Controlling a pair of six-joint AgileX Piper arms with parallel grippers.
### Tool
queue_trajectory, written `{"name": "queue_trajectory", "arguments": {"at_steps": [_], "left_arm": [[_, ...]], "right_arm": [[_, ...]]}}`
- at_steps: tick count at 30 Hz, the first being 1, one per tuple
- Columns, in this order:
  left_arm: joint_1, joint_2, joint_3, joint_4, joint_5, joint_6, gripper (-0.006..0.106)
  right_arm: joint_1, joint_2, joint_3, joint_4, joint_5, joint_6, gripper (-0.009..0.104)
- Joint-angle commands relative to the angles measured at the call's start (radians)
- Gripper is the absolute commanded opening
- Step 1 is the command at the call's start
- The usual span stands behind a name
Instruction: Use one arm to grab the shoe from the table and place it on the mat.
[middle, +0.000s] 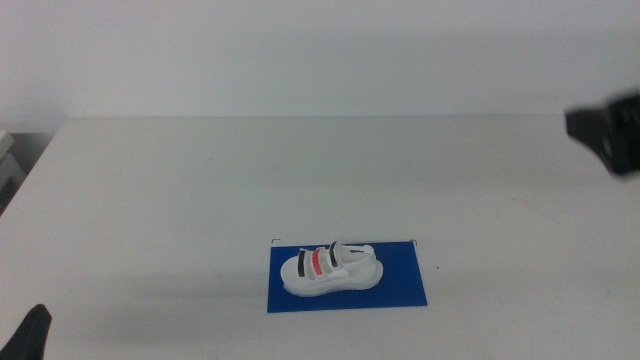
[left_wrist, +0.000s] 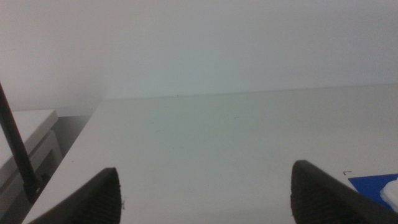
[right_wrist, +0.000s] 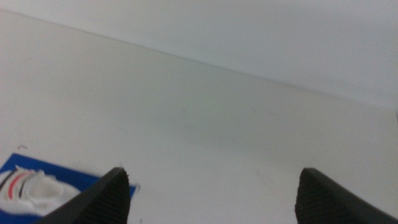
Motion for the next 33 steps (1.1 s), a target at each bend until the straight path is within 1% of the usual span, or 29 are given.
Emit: {"name": "queue_trajectory", "arguments": {"at_steps": [1,2,7,12,18,28,33], "left_arm": [[-0.004,-0.013,0.007,-0.01,-0.082,-0.005,0.094],[-0.004,-0.013,0.007,-0.01,-0.082,-0.005,0.094],[-0.004,-0.013,0.007,-0.01,-0.082,-0.005,0.094],[-0.004,-0.013,0.007,-0.01,-0.082,-0.005,0.094],[-0.004,-0.013,0.007,-0.01,-0.082,-0.005,0.094],[-0.004,-0.013,0.007,-0.01,-0.082,-0.005,0.094],[-0.004,-0.013,0.007,-0.01,-0.082,-0.005,0.094]], "right_arm": [[-0.036,-0.105,0.118,0.027,-0.164,-0.01,0.079],[-0.043,-0.145,0.174,0.037,-0.191,-0.012,0.078],[-0.046,-0.319,0.394,0.032,-0.283,-0.016,0.074],[-0.043,-0.472,0.552,0.032,-0.3,-0.016,0.069],[-0.04,-0.642,0.668,0.036,-0.297,-0.015,0.066],[-0.04,-0.901,0.823,0.037,-0.3,-0.015,0.066],[-0.04,-1.009,0.879,0.062,-0.297,-0.015,0.066]]}}
